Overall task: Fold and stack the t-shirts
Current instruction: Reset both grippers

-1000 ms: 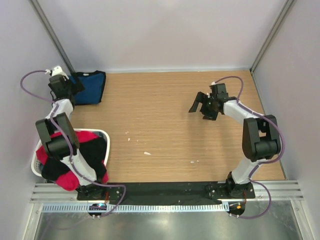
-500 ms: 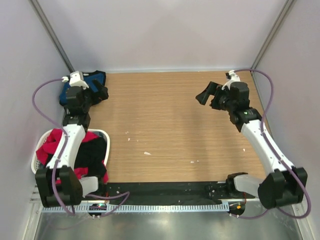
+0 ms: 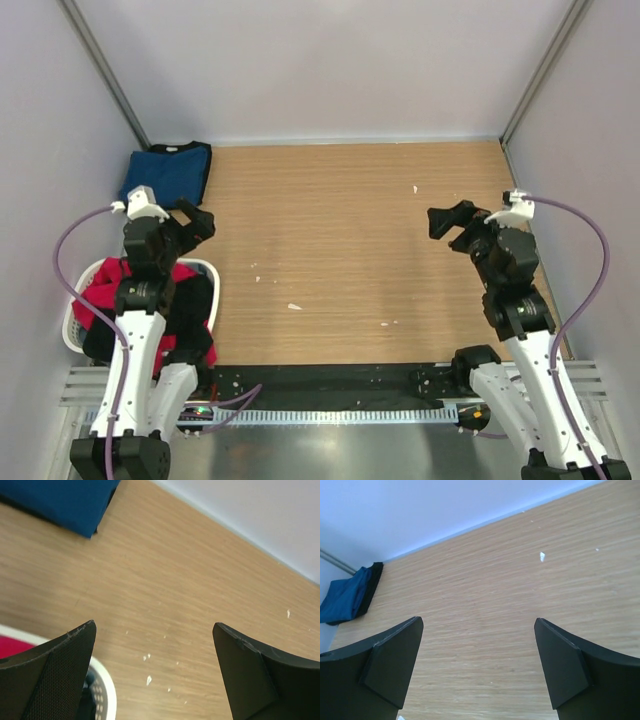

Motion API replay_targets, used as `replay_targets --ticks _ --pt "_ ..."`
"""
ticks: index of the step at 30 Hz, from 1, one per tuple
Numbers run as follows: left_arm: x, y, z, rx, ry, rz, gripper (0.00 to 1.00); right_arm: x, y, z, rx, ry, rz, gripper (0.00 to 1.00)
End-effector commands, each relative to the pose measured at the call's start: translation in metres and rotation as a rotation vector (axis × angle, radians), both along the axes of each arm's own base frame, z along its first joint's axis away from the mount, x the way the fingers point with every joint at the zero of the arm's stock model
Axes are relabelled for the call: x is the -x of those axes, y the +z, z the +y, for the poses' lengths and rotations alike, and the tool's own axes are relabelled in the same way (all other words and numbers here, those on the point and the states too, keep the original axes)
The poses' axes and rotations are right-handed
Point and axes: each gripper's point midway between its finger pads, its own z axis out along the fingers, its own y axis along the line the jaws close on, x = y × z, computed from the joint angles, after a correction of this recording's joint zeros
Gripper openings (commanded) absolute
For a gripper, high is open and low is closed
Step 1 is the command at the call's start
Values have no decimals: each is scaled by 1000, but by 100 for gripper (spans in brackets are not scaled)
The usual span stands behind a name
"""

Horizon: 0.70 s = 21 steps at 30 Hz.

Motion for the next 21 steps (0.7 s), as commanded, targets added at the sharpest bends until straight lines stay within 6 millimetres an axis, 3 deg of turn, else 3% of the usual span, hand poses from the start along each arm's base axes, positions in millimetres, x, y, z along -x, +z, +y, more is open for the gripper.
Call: replay_targets --ticks 1,2,4,10,21 --pt "17 -38 -4 47 18 122 100 0 -13 -19 -49 -124 -39 99" --pt "19 -38 -5 54 19 117 100 1 -28 -21 -61 -145 -13 100" --pt "21 -39 -6 57 18 111 100 3 -40 -22 -97 -160 -2 100" --pt "24 -47 -1 37 41 115 100 -1 -58 -20 -85 -158 56 100" --pt "24 -46 -1 37 41 108 100 -6 -53 -15 -55 -120 66 100"
